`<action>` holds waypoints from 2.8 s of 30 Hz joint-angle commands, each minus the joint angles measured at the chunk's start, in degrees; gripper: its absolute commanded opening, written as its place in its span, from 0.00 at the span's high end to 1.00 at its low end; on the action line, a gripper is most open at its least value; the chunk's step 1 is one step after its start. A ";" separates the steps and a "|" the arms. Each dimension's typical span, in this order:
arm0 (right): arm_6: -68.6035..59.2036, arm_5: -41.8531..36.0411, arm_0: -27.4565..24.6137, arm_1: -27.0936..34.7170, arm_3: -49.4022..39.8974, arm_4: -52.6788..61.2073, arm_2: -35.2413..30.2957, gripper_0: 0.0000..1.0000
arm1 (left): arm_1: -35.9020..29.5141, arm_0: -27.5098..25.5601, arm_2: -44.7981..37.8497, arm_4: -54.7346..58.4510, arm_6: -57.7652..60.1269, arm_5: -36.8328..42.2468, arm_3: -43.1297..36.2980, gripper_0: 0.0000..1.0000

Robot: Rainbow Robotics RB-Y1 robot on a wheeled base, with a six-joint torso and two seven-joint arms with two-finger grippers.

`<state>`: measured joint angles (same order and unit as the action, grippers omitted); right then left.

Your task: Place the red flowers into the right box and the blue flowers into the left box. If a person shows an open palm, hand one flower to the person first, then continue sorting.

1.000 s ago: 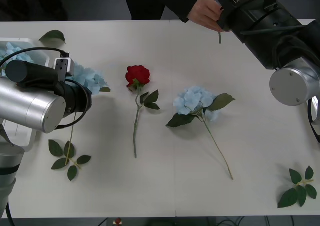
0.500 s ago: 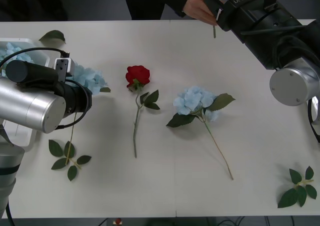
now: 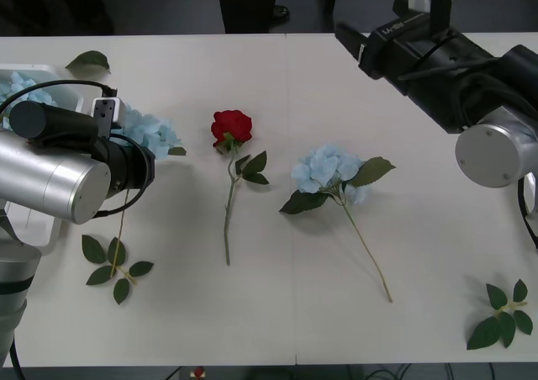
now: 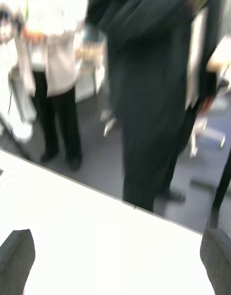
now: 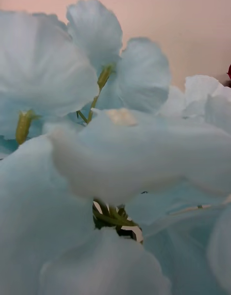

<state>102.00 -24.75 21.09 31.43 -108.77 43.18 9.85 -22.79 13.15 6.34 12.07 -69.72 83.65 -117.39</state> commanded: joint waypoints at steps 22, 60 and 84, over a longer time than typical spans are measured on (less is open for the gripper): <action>-4.62 -66.48 -5.62 -1.02 -14.54 2.53 -8.45 0.00 | -14.91 12.07 -24.62 16.14 -6.75 15.85 5.59 1.00; -5.50 -43.98 -9.66 -6.30 4.18 -18.13 13.09 0.00 | -25.37 6.89 -25.94 22.12 -24.94 -22.12 51.29 0.00; -5.76 -41.78 -9.05 -4.19 0.84 -17.34 12.82 1.00 | -16.14 5.57 -28.49 31.53 -23.44 -2.70 14.55 0.00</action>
<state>98.16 -66.80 11.56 25.80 -102.95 24.19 24.05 -42.32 19.91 -23.08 42.47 -95.68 84.19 -99.66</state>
